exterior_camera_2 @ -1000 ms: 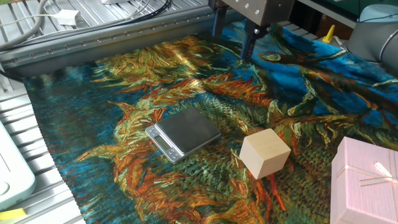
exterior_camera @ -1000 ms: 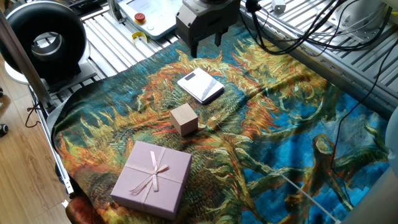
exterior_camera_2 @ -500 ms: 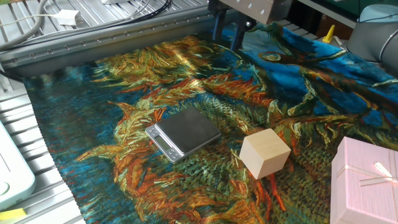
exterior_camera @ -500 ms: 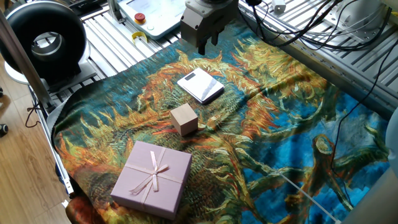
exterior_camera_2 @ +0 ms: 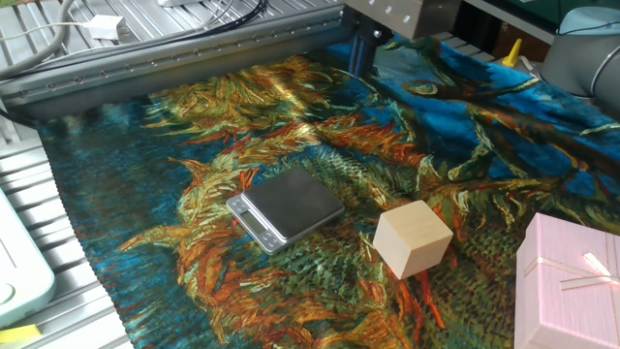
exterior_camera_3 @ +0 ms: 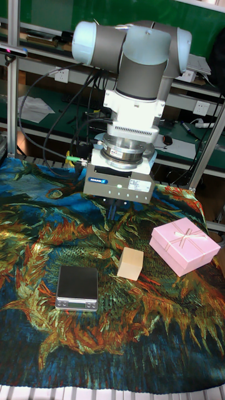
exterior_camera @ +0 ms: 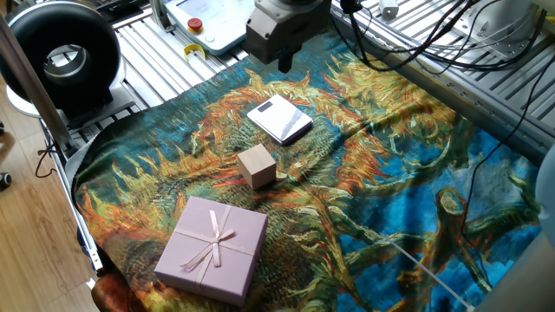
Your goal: Place the block on the scale
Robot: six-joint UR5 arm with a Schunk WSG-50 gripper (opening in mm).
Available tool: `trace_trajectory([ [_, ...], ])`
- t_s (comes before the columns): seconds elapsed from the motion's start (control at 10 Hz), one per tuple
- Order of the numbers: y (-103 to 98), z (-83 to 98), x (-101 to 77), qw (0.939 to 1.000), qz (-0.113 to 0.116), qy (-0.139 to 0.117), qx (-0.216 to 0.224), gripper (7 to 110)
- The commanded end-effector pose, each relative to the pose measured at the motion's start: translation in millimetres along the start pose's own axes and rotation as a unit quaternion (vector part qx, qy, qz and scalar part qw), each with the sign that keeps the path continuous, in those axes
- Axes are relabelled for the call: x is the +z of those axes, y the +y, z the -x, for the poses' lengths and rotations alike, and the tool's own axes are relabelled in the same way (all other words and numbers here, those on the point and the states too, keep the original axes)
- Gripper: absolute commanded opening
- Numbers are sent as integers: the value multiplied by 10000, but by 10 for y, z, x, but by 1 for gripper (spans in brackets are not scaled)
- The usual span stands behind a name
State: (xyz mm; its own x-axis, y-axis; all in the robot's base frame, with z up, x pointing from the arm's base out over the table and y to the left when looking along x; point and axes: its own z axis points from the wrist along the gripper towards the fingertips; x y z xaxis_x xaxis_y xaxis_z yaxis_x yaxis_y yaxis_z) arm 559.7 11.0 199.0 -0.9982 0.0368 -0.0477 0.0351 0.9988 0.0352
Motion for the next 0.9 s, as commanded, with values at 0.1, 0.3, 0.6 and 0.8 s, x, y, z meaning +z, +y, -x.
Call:
trace_trajectory([
  [0.1,180,44,22,9986,53,169,497,7],
  [0.3,105,121,-1,9980,-341,96,528,7],
  [0.6,234,217,98,9984,-361,-124,409,22],
  [0.8,280,257,127,9989,-349,-229,190,22],
])
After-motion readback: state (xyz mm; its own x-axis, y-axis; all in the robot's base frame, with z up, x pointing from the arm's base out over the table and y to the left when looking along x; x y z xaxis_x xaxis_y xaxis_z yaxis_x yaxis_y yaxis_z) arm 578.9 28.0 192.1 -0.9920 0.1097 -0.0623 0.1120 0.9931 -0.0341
